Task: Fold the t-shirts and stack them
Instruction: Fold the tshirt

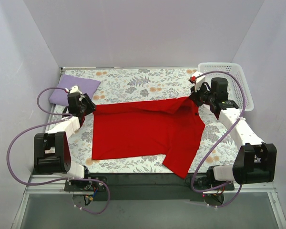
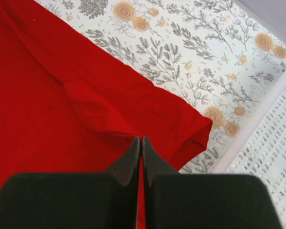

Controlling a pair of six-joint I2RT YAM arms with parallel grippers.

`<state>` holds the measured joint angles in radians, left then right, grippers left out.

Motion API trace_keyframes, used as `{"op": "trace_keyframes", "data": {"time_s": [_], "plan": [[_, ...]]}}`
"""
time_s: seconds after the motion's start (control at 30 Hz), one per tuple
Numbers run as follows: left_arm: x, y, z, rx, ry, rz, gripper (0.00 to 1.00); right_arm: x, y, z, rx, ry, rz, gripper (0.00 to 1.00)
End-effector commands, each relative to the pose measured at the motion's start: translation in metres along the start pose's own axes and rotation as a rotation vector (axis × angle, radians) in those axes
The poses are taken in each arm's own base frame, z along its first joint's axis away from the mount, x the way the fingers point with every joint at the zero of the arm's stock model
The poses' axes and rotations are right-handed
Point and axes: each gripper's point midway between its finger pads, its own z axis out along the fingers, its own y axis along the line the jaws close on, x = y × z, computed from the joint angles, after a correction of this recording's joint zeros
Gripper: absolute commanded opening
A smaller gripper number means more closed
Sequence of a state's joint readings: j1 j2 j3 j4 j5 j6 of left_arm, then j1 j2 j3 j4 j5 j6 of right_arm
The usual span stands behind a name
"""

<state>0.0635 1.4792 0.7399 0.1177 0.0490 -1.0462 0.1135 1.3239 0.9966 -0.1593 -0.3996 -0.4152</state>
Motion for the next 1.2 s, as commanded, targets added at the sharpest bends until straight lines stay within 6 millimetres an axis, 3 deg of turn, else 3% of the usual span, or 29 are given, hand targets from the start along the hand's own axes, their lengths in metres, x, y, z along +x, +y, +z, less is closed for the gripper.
{"op": "trace_keyframes", "data": {"time_s": [0.0, 0.07, 0.23, 0.5, 0.73, 0.8, 0.83, 0.93, 1.17], "plan": [[-0.017, -0.006, -0.024, 0.016, -0.052, -0.01, 0.4, -0.009, 0.001, -0.005, 0.004, -0.042, -0.023, 0.01], [-0.03, -0.014, -0.039, 0.045, -0.102, -0.012, 0.53, -0.004, 0.003, -0.005, 0.0, -0.037, -0.021, 0.01], [-0.048, -0.025, -0.065, 0.089, -0.169, 0.016, 0.57, 0.0, 0.005, -0.005, -0.005, -0.03, -0.02, 0.01], [-0.016, -0.061, -0.082, 0.33, -0.039, 0.085, 0.56, 0.0, 0.008, -0.004, -0.024, -0.036, -0.028, 0.01], [-0.002, -0.071, -0.102, 0.401, -0.002, 0.078, 0.56, -0.005, 0.002, 0.01, -0.051, -0.029, -0.018, 0.01], [0.0, -0.071, -0.106, 0.404, -0.002, 0.079, 0.56, -0.003, 0.0, 0.021, -0.07, -0.011, 0.0, 0.01], [0.001, -0.072, -0.109, 0.415, 0.001, 0.079, 0.56, -0.013, -0.005, 0.025, -0.068, -0.022, -0.002, 0.01], [0.003, -0.076, -0.113, 0.437, 0.006, 0.08, 0.56, -0.006, -0.01, 0.045, -0.088, 0.013, 0.041, 0.01], [0.015, -0.082, -0.109, 0.474, 0.063, 0.075, 0.56, -0.017, -0.039, 0.098, -0.08, 0.031, 0.11, 0.01]]}}
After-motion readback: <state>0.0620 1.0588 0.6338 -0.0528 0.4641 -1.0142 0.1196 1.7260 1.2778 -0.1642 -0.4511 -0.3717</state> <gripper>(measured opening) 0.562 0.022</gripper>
